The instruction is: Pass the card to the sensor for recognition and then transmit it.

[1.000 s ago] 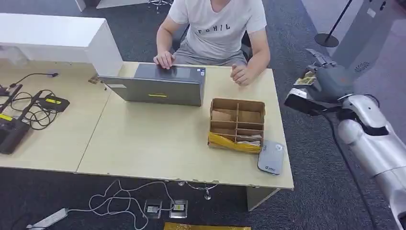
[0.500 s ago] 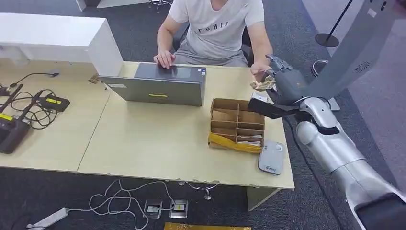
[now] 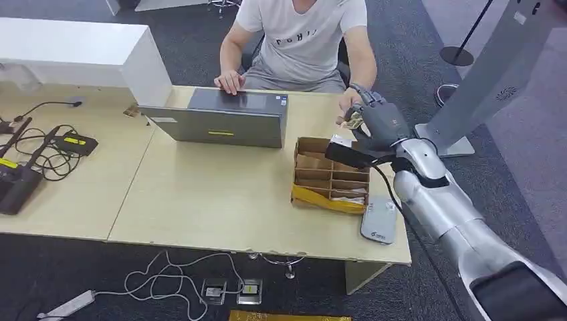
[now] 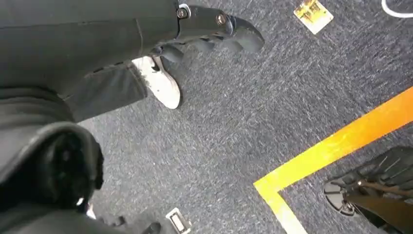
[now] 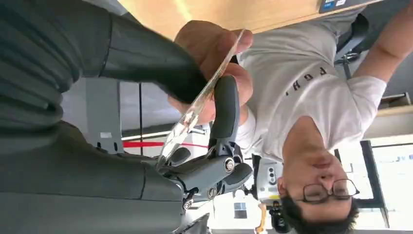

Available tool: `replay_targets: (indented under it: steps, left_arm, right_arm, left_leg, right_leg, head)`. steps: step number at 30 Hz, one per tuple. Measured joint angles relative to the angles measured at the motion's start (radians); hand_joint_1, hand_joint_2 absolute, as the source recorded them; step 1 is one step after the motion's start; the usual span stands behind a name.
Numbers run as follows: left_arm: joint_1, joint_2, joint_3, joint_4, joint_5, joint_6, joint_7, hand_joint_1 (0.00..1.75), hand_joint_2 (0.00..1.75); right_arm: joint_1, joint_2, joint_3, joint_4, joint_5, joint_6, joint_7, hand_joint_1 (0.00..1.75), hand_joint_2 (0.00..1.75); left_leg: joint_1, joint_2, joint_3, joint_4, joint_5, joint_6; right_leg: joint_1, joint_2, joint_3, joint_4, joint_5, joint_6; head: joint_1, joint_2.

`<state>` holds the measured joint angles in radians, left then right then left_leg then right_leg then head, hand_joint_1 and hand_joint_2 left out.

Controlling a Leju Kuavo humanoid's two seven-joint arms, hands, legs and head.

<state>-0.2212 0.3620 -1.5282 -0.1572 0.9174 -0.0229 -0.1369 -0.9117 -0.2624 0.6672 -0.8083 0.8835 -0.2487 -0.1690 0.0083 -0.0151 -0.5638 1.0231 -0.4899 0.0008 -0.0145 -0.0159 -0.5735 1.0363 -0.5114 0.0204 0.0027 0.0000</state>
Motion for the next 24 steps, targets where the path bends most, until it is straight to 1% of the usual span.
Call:
replay_targets:
  steps: [8, 10, 14, 17, 20, 22, 24]
  left_arm:
    - [0.000, -0.005, 0.000, 0.000, 0.000, 0.002, 0.000, 0.00, 0.00]
    - [0.001, -0.005, 0.000, 0.000, 0.009, 0.002, 0.000, 0.00, 0.00]
    - [0.007, -0.005, 0.000, 0.000, 0.027, 0.002, 0.000, 0.00, 0.00]
    - [0.011, -0.005, 0.000, 0.000, 0.037, -0.005, 0.007, 0.00, 0.00]
    - [0.016, -0.002, 0.000, 0.000, 0.045, -0.006, 0.021, 0.00, 0.00]
    - [0.017, 0.002, 0.000, 0.001, 0.049, -0.006, 0.021, 0.00, 0.00]
    - [0.017, 0.004, 0.000, 0.001, 0.050, -0.006, 0.022, 0.00, 0.00]
  right_arm:
    - [0.001, 0.014, -0.013, 0.024, 0.032, 0.008, 0.017, 0.00, 1.75]
    - [0.002, 0.016, -0.016, 0.026, 0.036, 0.026, 0.028, 0.00, 1.75]
    - [0.021, 0.012, -0.042, 0.006, 0.014, 0.091, 0.072, 0.00, 1.75]
    - [0.052, -0.011, -0.070, -0.042, -0.011, 0.137, 0.114, 0.00, 1.75]
    - [0.096, -0.059, -0.110, -0.138, -0.039, 0.208, 0.171, 0.00, 1.75]
    - [0.122, -0.090, -0.135, -0.209, -0.050, 0.236, 0.189, 0.00, 1.75]
    - [0.137, -0.113, -0.156, -0.264, -0.053, 0.246, 0.195, 0.00, 1.75]
  left_leg:
    - [0.000, 0.000, 0.000, 0.000, 0.000, 0.000]
    - [0.000, 0.000, 0.001, 0.000, 0.000, 0.000]
    - [0.000, 0.001, 0.002, 0.000, 0.000, 0.000]
    - [0.000, 0.000, 0.002, 0.000, 0.000, 0.000]
    - [0.000, 0.000, 0.001, 0.000, 0.000, 0.000]
    - [0.000, 0.000, 0.001, 0.000, 0.000, 0.000]
    - [0.000, 0.001, 0.001, 0.000, 0.000, 0.000]
  right_leg:
    - [0.000, 0.000, 0.000, 0.000, 0.000, 0.000]
    - [0.000, 0.000, 0.000, 0.000, 0.000, 0.000]
    - [0.000, 0.000, 0.000, 0.000, 0.000, 0.000]
    - [0.000, 0.000, 0.000, 0.000, 0.000, 0.000]
    - [0.000, 0.000, 0.000, -0.001, 0.000, 0.000]
    - [0.000, 0.000, 0.000, -0.001, 0.000, 0.000]
    - [0.000, 0.000, 0.000, -0.001, 0.000, 0.000]
  head:
    - [0.000, 0.000]
    - [0.000, 0.000]
    - [0.000, 0.000]
    - [0.000, 0.000]
    - [0.000, 0.000]
    - [0.000, 0.000]
    - [0.000, 0.000]
